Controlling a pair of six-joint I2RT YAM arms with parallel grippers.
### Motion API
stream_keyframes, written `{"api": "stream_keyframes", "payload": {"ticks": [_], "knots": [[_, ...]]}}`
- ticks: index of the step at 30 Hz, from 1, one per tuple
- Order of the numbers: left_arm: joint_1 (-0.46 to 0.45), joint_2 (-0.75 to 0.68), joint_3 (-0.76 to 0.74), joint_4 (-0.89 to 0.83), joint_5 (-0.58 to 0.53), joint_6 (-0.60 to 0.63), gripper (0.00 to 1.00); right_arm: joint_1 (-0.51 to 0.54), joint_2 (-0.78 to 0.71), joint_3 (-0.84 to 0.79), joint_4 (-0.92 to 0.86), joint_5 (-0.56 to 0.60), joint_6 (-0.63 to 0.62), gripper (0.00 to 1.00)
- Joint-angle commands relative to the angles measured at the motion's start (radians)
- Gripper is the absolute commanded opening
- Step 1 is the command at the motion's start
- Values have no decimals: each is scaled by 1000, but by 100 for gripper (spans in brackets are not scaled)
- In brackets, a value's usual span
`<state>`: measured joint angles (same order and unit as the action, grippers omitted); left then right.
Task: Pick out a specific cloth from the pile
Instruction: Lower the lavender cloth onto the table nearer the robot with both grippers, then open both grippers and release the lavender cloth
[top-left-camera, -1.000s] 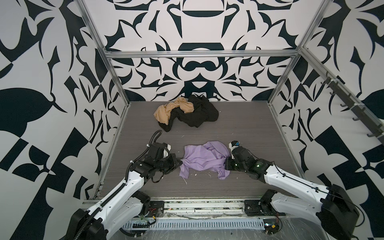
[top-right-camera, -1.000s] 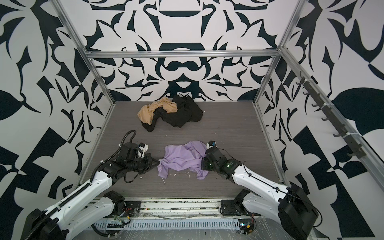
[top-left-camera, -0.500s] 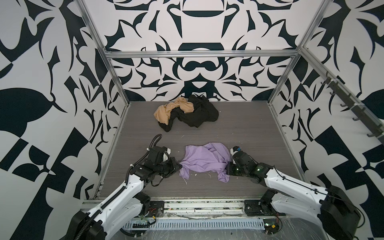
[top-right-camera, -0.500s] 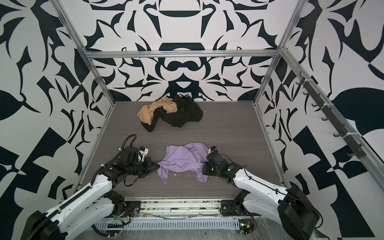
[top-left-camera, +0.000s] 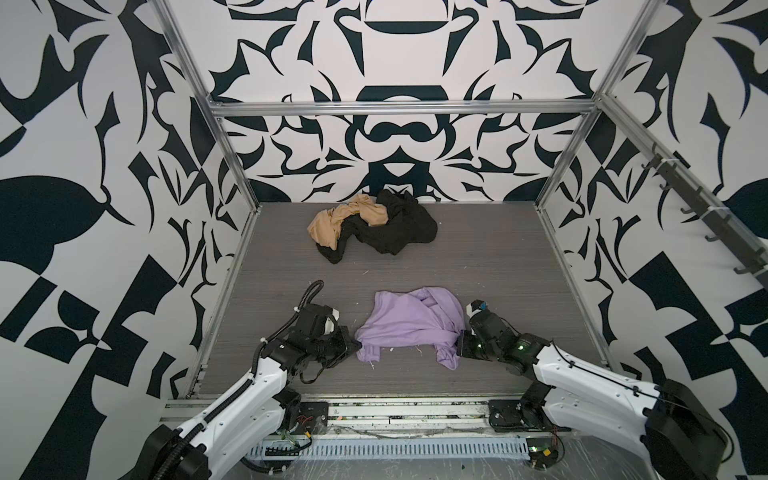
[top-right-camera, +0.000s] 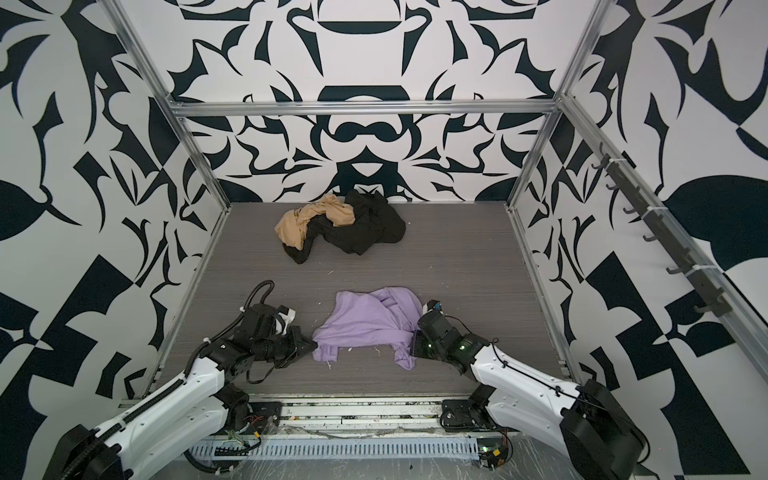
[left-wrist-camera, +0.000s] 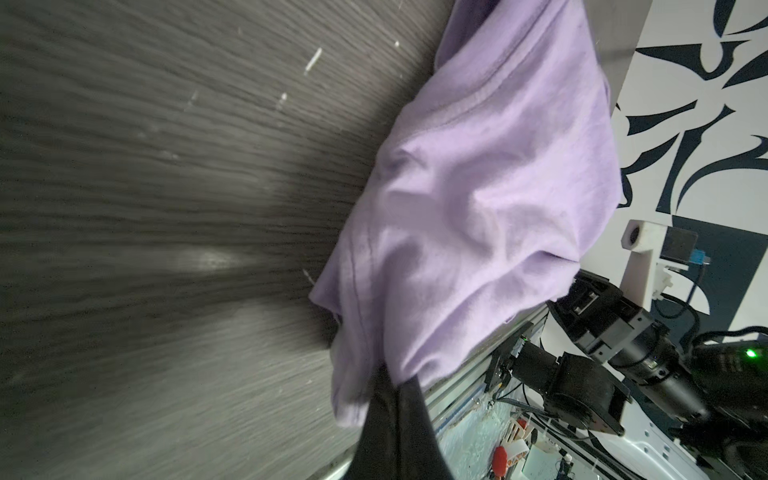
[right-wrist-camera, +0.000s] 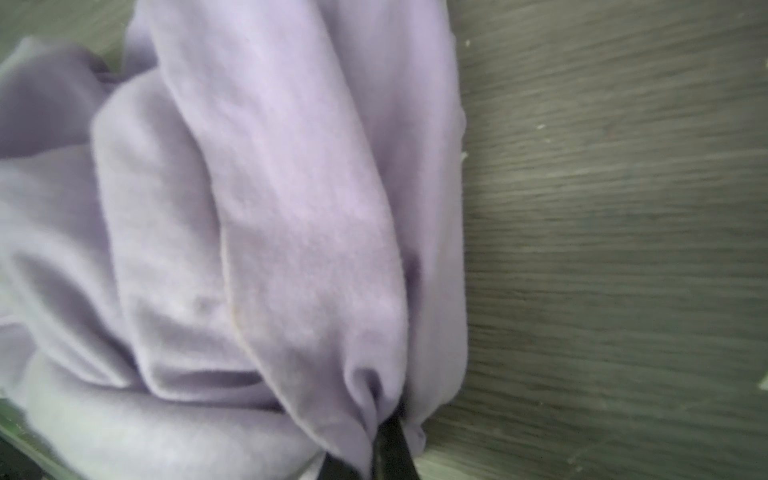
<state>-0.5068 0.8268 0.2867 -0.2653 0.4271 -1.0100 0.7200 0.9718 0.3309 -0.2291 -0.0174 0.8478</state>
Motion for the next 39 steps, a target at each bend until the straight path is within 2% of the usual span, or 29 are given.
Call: {"api": "stream_keyframes", "payload": {"ticks": [1,9,13,19,23,26,28,31,35,36,39], "knots": [[-5,10,-20,29,-1,-12,0,4,24,-24,-34,23,14,0],[-5,24,-35,47,0,-11,1,5,30,-30,-30,29,1,0],[-7,-11,-27,46,1,-27,5,6,-5,-11,-56,40,-10,8],[-7,-65,21,-41,-9,6,31,5,-75,39,-110,69,-41,25],[-7,-105,72,-139,-47,41,45,6,-113,112,-188,124,-92,43],[-6,-138,115,-210,-105,65,64,5,-136,158,-218,165,-133,50],[-6,-148,157,-256,-146,87,73,4,-148,194,-238,201,-166,53],[-4,-145,212,-322,-199,124,79,4,-160,242,-261,288,-207,55],[-1,-133,267,-358,-265,172,84,4,-178,291,-250,335,-290,55],[3,-129,286,-370,-280,191,90,4,-182,306,-248,344,-312,56],[25,-111,358,-410,-325,256,95,4,-195,350,-260,346,-363,58]]}}
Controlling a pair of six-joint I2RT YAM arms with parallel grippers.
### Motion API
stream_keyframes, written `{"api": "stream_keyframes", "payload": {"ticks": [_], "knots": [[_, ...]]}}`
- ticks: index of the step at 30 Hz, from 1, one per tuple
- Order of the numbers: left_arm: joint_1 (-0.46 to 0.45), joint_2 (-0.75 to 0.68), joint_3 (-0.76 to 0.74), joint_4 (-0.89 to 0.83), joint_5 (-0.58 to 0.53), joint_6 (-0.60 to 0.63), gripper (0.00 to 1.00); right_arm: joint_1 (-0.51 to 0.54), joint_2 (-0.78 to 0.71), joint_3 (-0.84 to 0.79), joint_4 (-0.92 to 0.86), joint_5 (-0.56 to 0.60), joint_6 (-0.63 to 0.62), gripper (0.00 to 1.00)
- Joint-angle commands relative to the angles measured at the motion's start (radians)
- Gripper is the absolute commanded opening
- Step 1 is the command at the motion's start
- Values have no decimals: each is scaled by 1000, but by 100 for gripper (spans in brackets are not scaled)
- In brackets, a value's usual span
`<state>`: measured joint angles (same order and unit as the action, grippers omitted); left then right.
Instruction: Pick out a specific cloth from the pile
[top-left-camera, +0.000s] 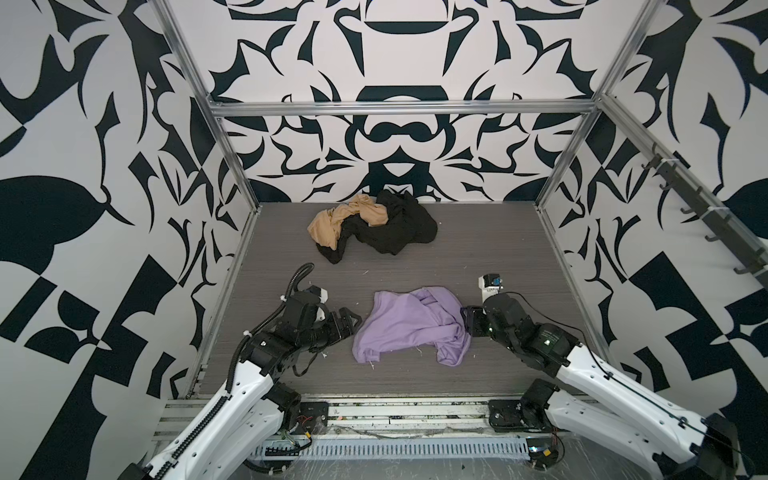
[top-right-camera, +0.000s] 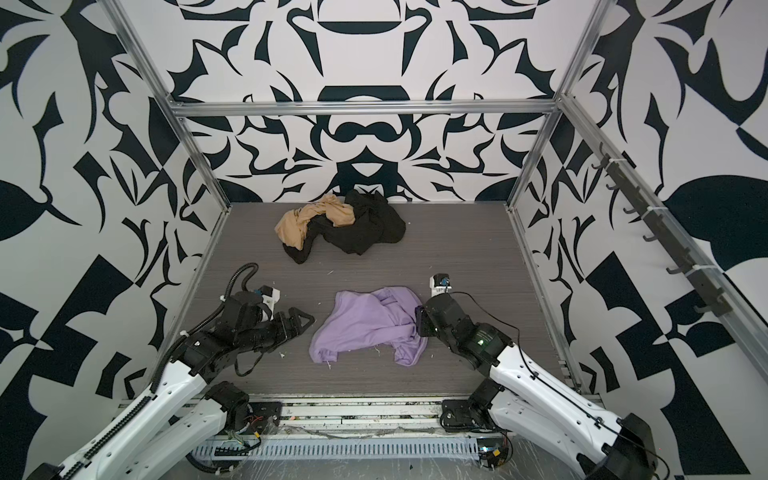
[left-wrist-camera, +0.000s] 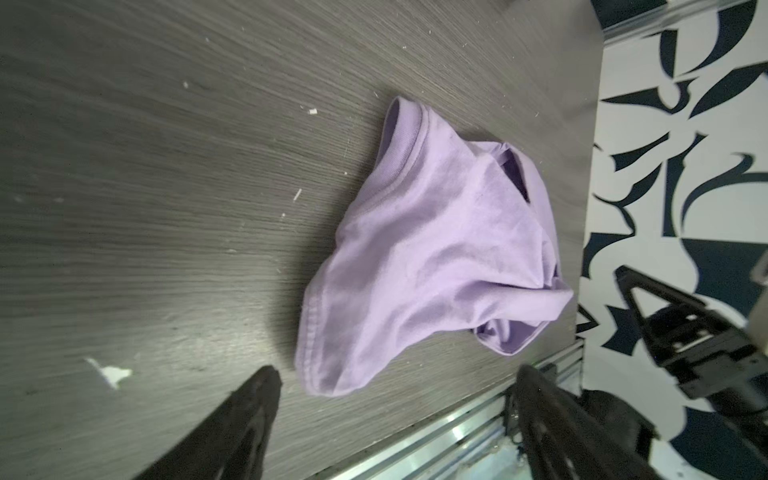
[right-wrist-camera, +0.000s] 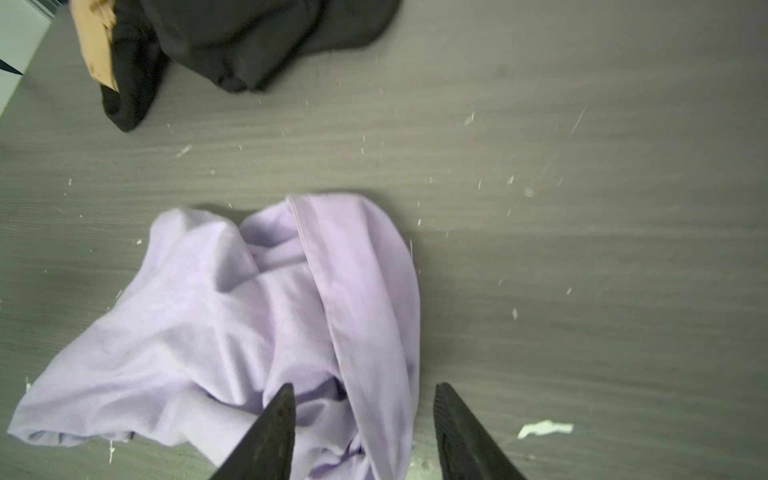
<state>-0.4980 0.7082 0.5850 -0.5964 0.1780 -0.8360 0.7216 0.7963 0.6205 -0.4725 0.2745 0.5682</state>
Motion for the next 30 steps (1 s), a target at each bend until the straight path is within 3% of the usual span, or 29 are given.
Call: {"api": "stream_keyframes", "payload": {"ticks": [1,5,8,11,14,17,19,21,23,26,27,28,30], "knots": [[25,14,83,-86,-89,103,96,2,-28,66,-13,63,-94,59],[45,47,153,-110,-180,172,98,2,-46,45,54,123,-192,59],[45,59,170,-116,-324,223,99,2,-49,-15,145,239,-262,59],[45,55,154,-68,-472,270,100,2,-46,-95,324,301,-366,59],[46,40,70,80,-598,395,100,1,5,-197,582,411,-533,59],[45,15,-59,304,-756,478,100,-16,108,-317,910,454,-779,82],[47,17,-171,521,-834,565,100,-89,211,-336,1028,436,-803,84],[59,61,-262,725,-839,717,100,-184,302,-322,1042,363,-775,84],[121,158,-288,835,-807,784,100,-287,402,-333,1150,295,-745,84],[250,341,-275,947,-608,794,100,-422,585,-379,1474,207,-729,84],[291,409,-278,1043,-528,826,100,-455,632,-369,1515,217,-661,84],[303,467,-256,1096,-523,847,100,-500,675,-357,1516,114,-644,82],[309,554,-254,1254,-463,930,100,-537,800,-351,1627,50,-640,84]]}}
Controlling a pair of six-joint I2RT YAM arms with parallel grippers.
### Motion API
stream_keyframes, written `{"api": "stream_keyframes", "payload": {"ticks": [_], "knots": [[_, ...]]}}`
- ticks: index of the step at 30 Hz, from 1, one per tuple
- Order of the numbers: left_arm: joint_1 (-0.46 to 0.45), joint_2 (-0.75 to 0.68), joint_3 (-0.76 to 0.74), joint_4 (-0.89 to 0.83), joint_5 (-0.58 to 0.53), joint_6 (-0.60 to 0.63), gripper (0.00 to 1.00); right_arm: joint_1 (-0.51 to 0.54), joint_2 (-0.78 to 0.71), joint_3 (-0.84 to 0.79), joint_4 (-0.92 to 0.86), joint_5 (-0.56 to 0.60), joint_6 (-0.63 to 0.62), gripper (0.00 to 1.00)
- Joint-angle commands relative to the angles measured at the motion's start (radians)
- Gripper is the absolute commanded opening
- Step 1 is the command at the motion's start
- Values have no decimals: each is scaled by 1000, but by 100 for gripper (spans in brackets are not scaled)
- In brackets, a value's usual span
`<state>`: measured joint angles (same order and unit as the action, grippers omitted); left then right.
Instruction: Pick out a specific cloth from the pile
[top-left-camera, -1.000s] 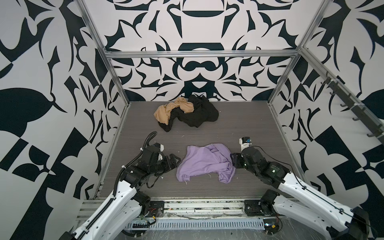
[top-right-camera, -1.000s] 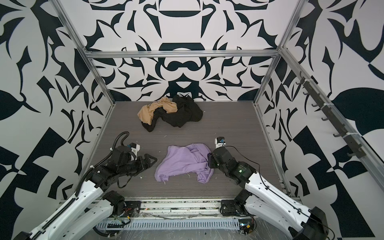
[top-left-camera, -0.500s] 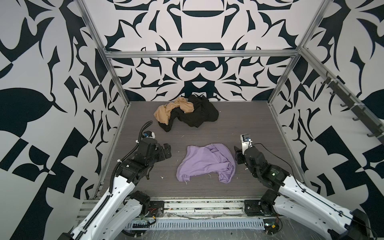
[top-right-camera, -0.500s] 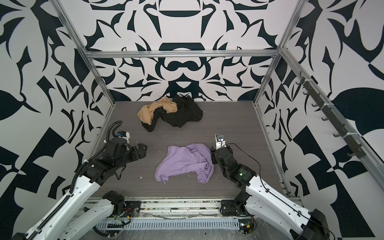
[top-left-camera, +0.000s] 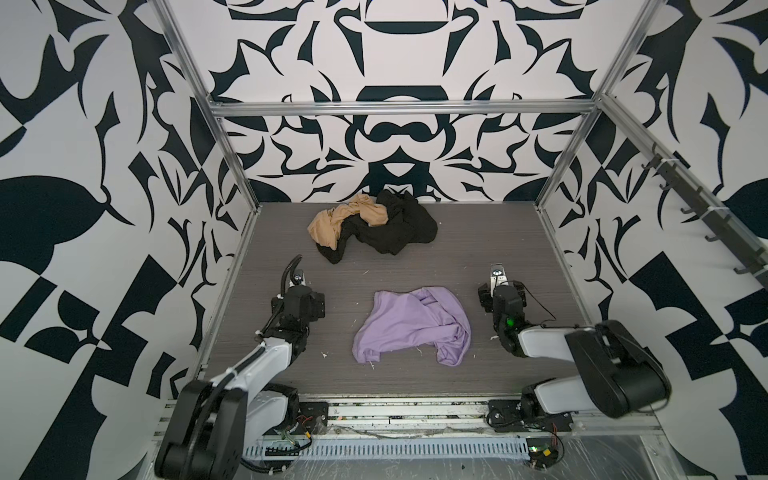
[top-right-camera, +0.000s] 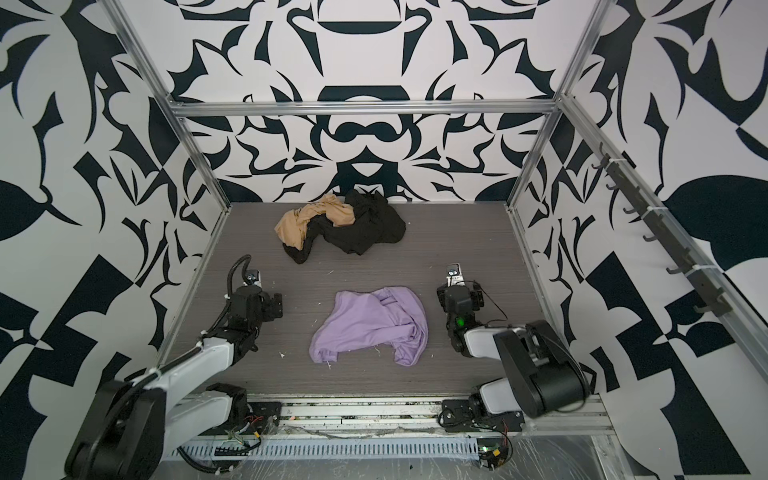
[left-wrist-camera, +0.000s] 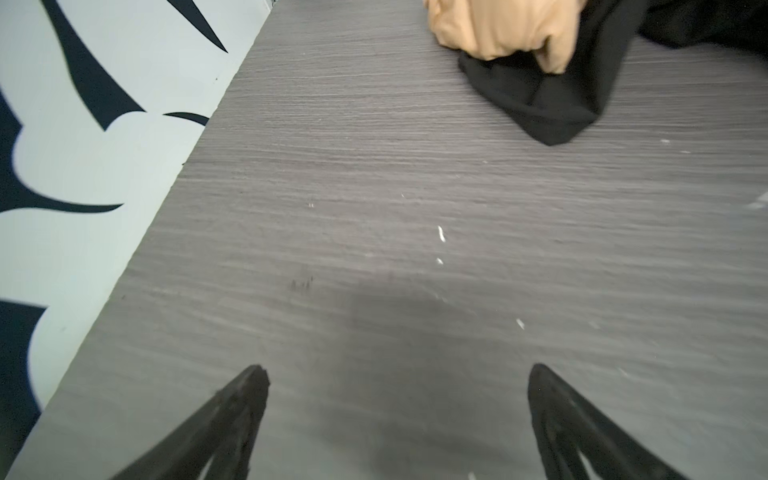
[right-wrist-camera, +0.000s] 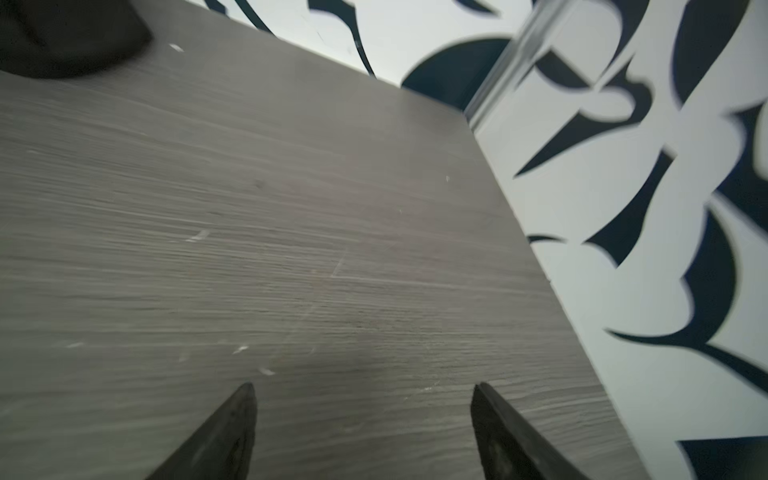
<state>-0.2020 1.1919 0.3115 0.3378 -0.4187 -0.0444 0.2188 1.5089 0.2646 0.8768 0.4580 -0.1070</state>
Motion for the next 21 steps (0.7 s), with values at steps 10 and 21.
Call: {"api": "stream_keyframes", "payload": {"ticks": [10,21], "knots": [[96,346,35,592,209,46,100,-63,60,48,146,-174,61,100],[117,376,57,596,211,35,100,-65,54,68,101,-154,76,99]]}}
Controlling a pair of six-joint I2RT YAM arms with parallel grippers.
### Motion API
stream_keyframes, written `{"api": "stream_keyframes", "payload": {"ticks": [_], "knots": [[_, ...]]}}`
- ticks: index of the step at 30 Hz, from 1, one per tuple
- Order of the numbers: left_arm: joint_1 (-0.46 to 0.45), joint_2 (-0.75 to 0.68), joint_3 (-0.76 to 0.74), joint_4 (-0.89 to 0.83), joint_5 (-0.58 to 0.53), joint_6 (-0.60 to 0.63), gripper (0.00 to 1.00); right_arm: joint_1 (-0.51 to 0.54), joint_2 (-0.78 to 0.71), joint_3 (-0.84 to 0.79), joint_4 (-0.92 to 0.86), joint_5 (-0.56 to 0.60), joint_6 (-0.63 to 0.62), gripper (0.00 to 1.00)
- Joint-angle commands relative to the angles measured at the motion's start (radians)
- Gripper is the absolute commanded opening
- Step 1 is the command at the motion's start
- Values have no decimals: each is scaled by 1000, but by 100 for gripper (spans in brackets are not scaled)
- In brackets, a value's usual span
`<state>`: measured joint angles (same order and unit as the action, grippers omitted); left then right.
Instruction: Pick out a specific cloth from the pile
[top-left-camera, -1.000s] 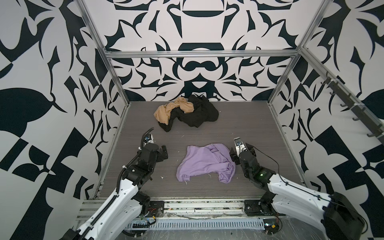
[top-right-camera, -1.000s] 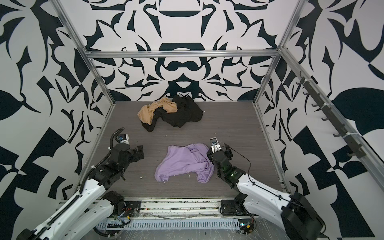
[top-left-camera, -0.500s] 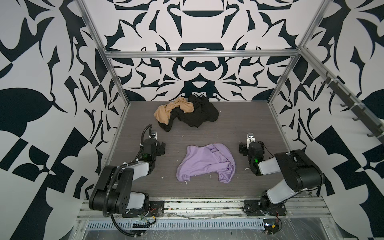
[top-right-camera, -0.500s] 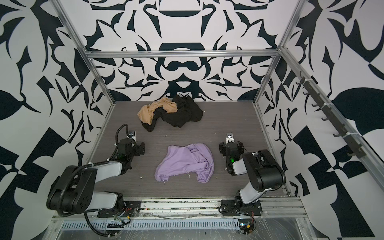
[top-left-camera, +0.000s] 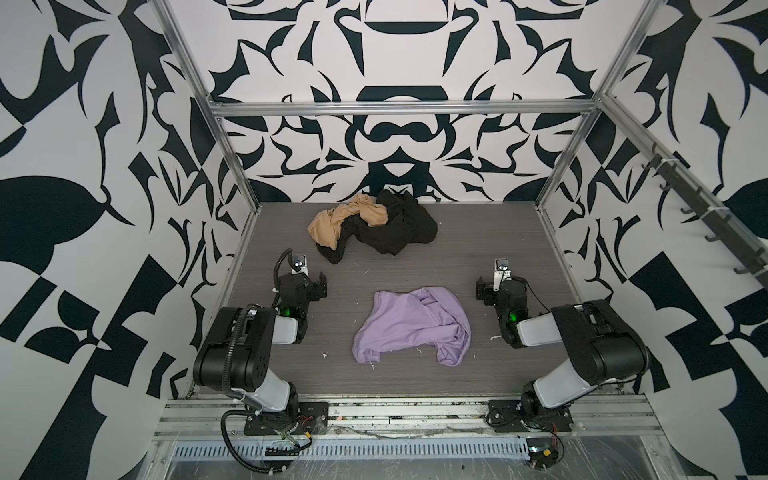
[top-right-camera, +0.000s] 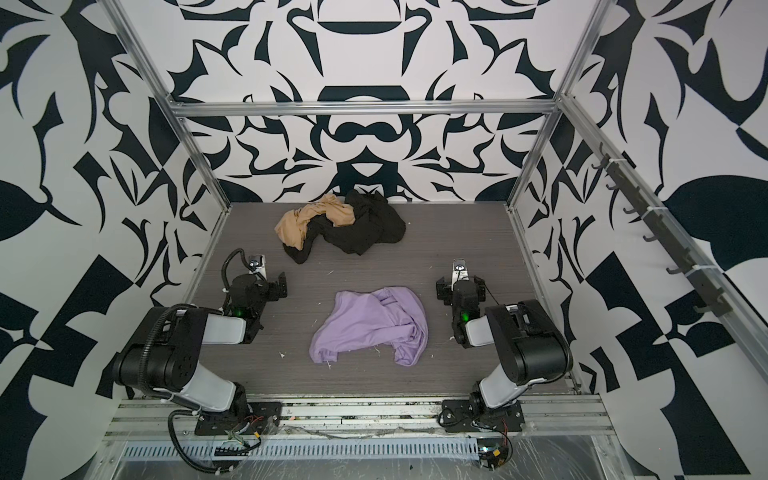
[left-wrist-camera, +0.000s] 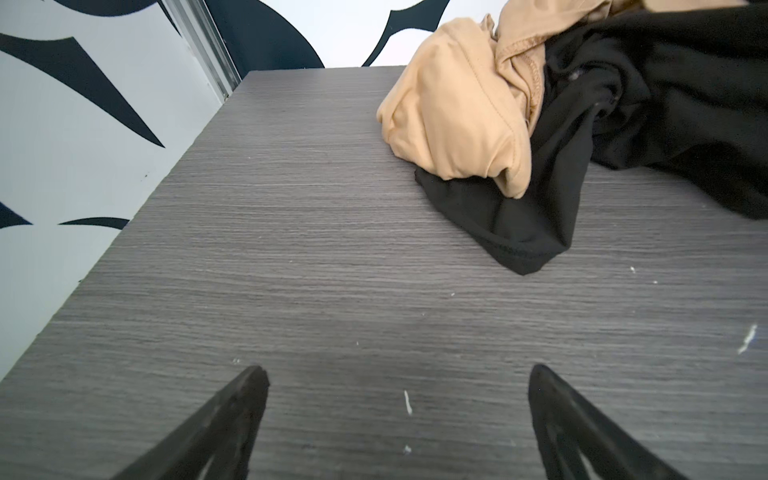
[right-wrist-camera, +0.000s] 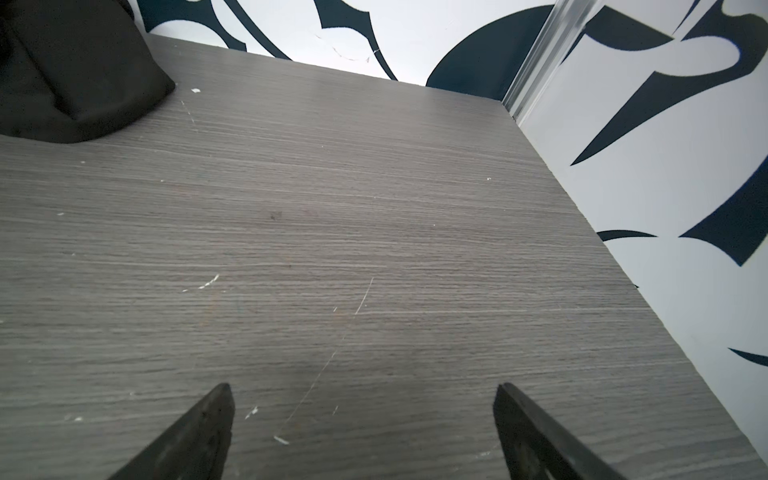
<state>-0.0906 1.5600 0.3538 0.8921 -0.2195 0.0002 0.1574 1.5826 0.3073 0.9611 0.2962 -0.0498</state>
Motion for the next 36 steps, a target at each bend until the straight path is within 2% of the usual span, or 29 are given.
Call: {"api": "stream_keyframes", "payload": {"ticks": [1,11,13,36], "knots": [[6,8,14,42,12,-9,100,-4,-21,26,13,8,19,100],[7,4,2,59,14,-13,100,-51,-16,59,-49,-93,41,100],[6,4,2,64,12,-16,100,-66,-17,64,-67,-163,45,99],[8,3,6,54,14,-14,100,-76,-21,57,-58,-187,40,100]]}}
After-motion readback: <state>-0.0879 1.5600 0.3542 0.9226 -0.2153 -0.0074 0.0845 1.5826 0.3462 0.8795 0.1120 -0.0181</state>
